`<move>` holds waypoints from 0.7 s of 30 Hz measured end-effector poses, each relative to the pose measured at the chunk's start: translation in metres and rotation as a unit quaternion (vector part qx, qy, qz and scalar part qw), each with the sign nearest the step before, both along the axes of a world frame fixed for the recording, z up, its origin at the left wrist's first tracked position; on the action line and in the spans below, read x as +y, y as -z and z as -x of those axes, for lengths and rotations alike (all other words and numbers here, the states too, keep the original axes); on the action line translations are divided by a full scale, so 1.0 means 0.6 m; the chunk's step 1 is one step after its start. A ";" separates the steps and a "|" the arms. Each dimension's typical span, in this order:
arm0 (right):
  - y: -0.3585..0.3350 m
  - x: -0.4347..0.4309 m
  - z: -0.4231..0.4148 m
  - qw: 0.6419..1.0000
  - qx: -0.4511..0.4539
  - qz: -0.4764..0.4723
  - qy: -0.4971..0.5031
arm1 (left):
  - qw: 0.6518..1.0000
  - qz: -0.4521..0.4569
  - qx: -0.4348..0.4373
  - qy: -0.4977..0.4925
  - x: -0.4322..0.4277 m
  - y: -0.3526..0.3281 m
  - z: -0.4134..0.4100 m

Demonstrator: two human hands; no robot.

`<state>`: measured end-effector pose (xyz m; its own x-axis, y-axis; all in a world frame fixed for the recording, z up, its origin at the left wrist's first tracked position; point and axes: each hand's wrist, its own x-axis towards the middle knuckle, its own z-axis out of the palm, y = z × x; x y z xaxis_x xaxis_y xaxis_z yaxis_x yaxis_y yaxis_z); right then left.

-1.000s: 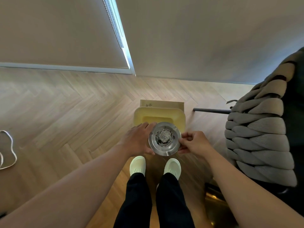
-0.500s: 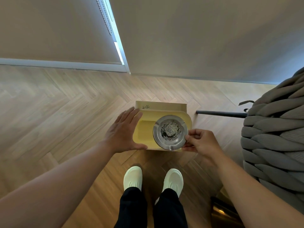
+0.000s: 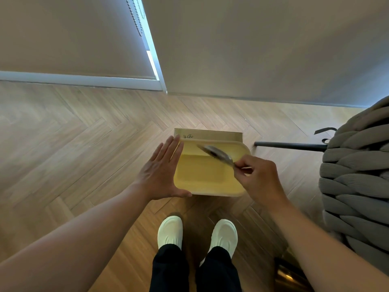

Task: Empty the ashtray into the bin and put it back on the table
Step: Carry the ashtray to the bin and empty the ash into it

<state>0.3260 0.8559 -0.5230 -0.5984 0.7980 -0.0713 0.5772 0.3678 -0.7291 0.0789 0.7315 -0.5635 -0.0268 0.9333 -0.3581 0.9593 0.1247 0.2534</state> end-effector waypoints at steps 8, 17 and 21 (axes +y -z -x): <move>0.040 -0.031 -0.016 0.933 -0.057 -0.316 -0.162 | 1.000 0.000 -0.005 -0.001 0.001 0.001 0.000; 0.047 -0.038 -0.020 0.932 -0.070 -0.319 -0.160 | 1.000 0.002 -0.012 -0.004 0.000 0.000 -0.001; 0.049 -0.038 -0.019 0.931 -0.067 -0.324 -0.156 | 1.000 0.002 -0.013 -0.005 0.000 -0.002 -0.002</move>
<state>0.3374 0.8329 -0.5526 -0.8287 0.4883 0.2735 0.4386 0.8701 -0.2247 0.0798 0.7312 -0.5624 -0.0265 0.9317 -0.3623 0.9509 0.1353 0.2782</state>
